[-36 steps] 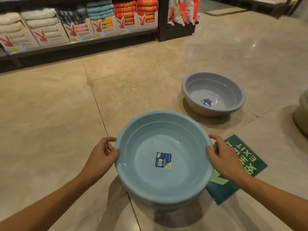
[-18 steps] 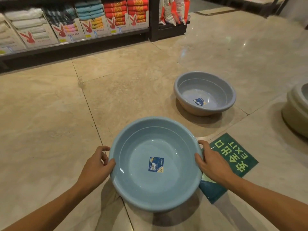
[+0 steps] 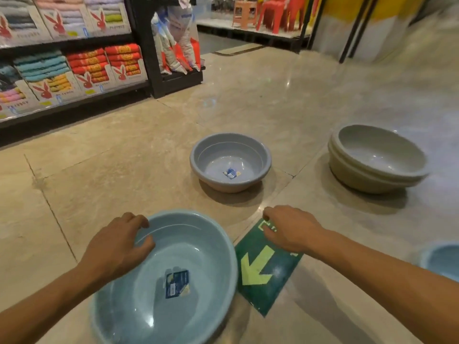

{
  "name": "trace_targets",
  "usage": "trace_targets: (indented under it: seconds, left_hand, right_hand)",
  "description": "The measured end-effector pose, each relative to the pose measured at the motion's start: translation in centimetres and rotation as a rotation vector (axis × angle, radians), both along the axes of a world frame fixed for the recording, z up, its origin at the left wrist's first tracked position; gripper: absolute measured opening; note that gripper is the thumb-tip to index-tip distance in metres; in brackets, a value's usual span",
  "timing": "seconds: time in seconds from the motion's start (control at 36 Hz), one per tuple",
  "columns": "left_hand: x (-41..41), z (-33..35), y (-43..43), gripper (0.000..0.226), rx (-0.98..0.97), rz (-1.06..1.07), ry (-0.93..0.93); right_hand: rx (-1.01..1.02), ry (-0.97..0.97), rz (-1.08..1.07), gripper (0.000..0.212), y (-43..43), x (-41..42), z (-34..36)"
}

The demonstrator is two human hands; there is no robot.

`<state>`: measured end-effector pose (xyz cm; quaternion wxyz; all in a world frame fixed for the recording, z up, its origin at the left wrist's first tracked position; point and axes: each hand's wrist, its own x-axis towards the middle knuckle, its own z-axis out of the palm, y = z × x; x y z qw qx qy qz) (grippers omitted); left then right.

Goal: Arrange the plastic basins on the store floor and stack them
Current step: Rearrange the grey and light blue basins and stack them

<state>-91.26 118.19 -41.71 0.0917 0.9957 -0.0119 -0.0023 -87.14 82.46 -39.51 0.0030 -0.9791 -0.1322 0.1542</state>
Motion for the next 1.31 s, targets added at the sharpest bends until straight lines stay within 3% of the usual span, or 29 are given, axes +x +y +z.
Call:
trace_targets:
  seconds: [0.11,0.44,0.81,1.03,1.31]
  left_hand:
    - [2.1,2.0,-5.8,0.068,-0.021,-0.115,-0.018]
    - [3.9,5.0,-27.3,0.051,-0.088,-0.403,-0.029]
    - [3.8,3.5,-52.2,0.038,-0.147,-0.642,0.012]
    - [1.4,1.4,-60.6,0.039,-0.162,-0.71,0.086]
    - [0.1,-3.8,-63.4,0.048,-0.124,-0.687,0.249]
  right_hand:
    - [-0.008,-0.058,-0.027,0.035,-3.8,-0.3,2.1]
    - [0.107,-0.148,-0.321,0.033,-21.2,-3.7,3.9]
    - [0.003,-0.196,-0.653,0.03,-42.8,-11.6,3.3]
    - [-0.021,-0.181,-0.863,0.03,-50.7,-17.7,0.4]
    - [-0.084,-0.111,-1.063,0.019,-55.2,-22.5,-6.5]
